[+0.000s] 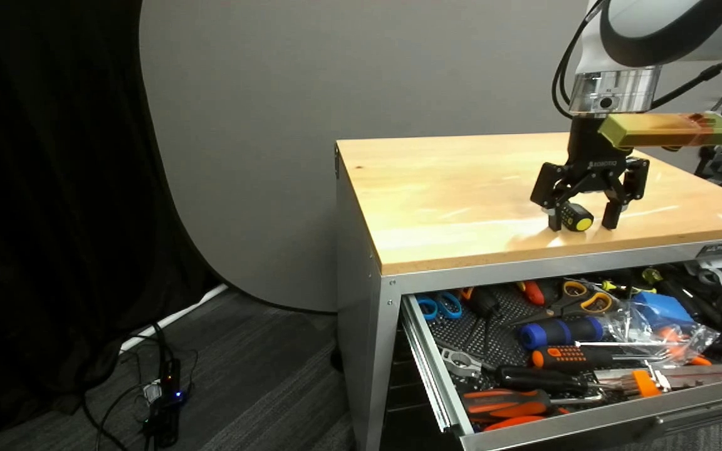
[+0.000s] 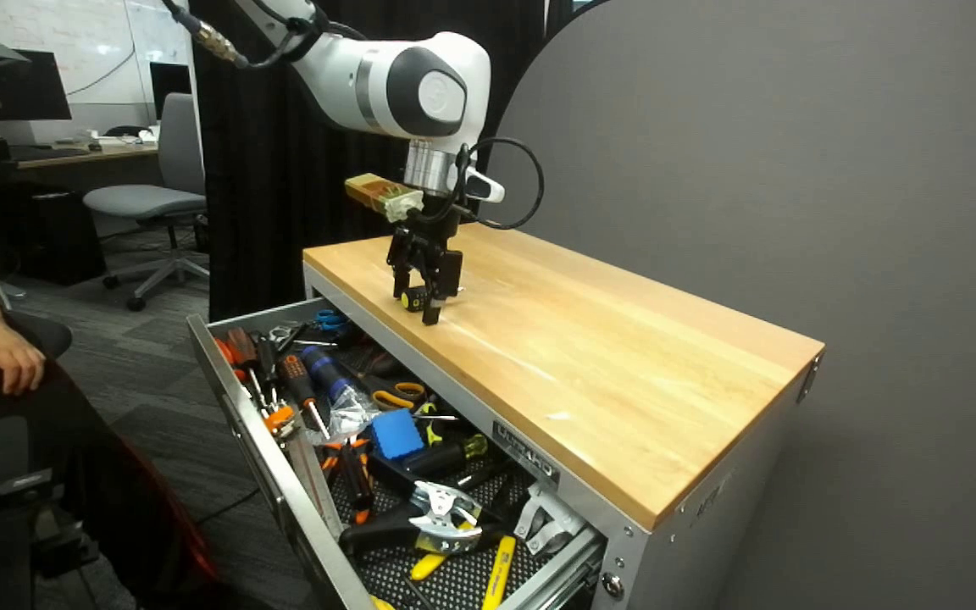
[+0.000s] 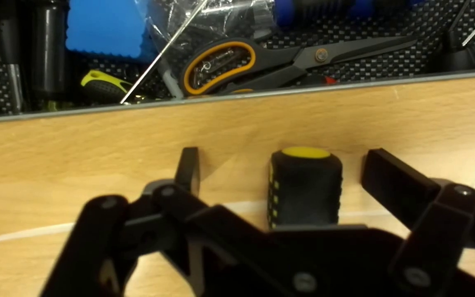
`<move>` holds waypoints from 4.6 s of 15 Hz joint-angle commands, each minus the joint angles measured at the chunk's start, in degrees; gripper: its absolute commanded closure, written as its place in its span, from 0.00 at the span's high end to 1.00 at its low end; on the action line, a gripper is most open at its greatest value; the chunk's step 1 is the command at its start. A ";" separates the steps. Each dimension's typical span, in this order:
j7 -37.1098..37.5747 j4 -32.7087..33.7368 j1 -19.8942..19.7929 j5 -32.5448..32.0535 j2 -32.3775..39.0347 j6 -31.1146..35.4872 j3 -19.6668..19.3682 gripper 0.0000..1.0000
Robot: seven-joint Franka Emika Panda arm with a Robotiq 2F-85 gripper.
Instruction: Put the screwdriver in the drawer and close the drawer.
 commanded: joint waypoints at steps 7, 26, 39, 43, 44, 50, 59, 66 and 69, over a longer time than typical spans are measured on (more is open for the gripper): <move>-0.16 -2.02 1.23 0.93 -2.65 1.57 -1.32 0.18; 1.53 -32.90 -0.14 -1.07 -17.13 11.85 -4.28 0.14; -10.65 -42.24 -5.95 -0.31 -24.73 1.14 -5.73 1.00; -11.34 -44.71 -7.78 0.07 -22.34 4.00 -6.27 0.72; -10.18 -45.26 -7.85 0.46 -21.95 5.35 -6.21 0.66; -1.00 -49.24 -6.61 4.05 -22.34 20.02 -6.20 0.18; 14.22 -53.85 -2.89 4.42 -22.87 40.57 -6.79 0.03; 20.20 -49.80 2.59 2.12 -18.41 47.60 -8.34 0.03; 20.38 -46.92 4.51 2.11 -15.68 48.65 -9.06 0.04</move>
